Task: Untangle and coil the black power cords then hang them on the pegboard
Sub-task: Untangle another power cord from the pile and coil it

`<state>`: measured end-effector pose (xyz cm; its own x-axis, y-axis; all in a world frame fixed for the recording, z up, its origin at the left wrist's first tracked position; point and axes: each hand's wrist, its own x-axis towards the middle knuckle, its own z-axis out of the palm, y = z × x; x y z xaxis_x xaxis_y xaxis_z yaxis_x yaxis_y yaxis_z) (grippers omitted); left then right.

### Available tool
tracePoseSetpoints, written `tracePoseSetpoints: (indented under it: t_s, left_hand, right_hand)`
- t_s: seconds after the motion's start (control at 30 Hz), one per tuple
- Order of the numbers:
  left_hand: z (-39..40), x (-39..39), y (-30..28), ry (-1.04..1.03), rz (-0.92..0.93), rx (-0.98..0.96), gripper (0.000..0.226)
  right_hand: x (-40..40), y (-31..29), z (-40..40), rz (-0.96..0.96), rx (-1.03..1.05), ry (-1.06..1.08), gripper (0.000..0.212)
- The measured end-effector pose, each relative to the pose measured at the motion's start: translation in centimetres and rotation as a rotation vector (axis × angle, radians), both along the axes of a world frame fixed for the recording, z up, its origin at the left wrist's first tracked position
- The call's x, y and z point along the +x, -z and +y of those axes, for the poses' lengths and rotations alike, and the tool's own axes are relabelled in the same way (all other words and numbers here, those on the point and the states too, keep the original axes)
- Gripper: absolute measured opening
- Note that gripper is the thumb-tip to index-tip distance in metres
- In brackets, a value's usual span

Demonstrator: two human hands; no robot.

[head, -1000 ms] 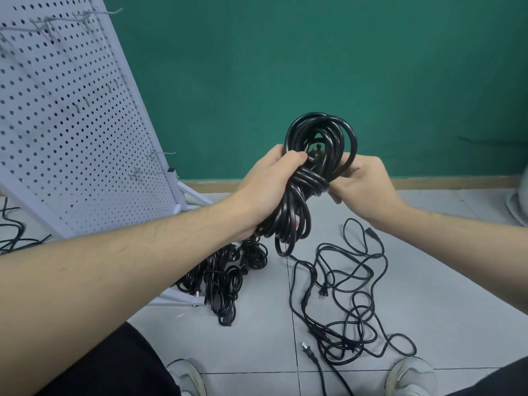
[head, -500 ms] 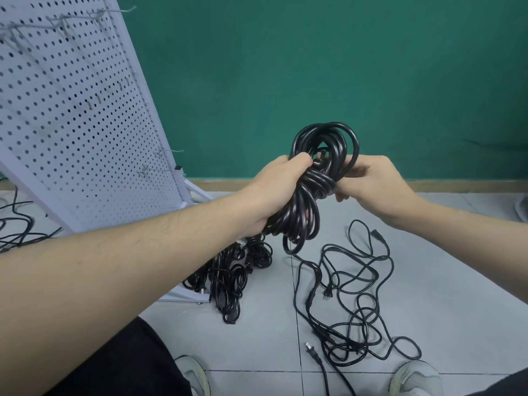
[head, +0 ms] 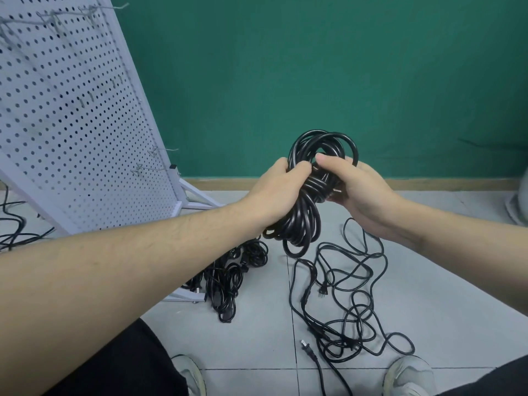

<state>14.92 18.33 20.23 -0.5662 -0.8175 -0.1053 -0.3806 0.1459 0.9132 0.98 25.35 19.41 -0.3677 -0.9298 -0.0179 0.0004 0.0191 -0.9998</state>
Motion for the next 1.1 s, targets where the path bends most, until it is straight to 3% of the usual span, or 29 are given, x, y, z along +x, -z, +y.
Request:
tracePoseSetpoints:
  t_s: [0.2,0.3,0.47,0.7,0.87,1.1]
  left_hand:
    - [-0.2,-0.2,0.3,0.077,0.084,0.146,0.044]
    - [-0.2,-0.4,0.4,0.081,0.105,0.167,0.032]
    - [-0.5,-0.2,0.8,0.061,0.084,0.133,0.034]
    - [-0.8,0.5,1.4,0.057,0.081,0.185,0.036]
    - [-1.0,1.0,1.8,0.038,0.077,0.190,0.034]
    - [-1.2,0.8,1.9,0.066,0.080,0.251,0.043]
  right_hand:
    - [0.0,0.1,0.2,-0.098,0.032,0.030,0.036]
    - [0.3,0.1,0.1,-0.153,0.034,0.055,0.031]
    - [0.0,-0.1,0.1,-0.156,0.103,0.041,0.026]
    - [0.6,0.4,-0.3,-0.237,0.097,0.063,0.050]
    - [0.6,0.5,-0.6,-0.317,0.025,0.127,0.021]
    - [0.6,0.9,-0.7,-0.213,-0.015,0.161,0.015]
